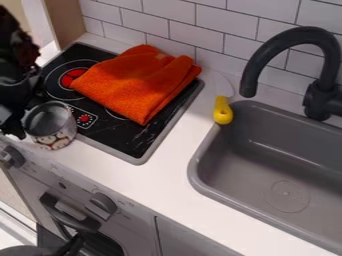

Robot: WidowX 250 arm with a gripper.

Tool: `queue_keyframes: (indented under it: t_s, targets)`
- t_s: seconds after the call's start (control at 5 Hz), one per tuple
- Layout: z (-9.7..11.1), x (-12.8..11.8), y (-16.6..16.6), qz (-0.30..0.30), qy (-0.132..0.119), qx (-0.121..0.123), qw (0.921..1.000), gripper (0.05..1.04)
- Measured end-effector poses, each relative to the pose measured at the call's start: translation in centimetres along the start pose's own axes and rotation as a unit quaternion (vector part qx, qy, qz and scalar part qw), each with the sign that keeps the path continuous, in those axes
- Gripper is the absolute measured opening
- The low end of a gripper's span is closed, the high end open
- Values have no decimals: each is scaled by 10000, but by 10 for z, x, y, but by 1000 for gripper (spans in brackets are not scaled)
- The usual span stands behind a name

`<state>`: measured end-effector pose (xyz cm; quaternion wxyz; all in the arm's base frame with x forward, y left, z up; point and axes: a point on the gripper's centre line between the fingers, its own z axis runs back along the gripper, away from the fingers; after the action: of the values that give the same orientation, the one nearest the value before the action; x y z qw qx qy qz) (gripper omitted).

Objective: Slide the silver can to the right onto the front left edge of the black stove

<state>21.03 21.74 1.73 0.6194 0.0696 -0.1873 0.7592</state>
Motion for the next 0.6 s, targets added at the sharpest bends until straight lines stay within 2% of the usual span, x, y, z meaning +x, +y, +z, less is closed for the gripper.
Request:
queue_keyframes:
  t_s: [0.2,0.6]
  targets:
    - [5,-3,-3,119,80,-70,9999,997]
    - [8,-11,-5,142,97,6,9999,997]
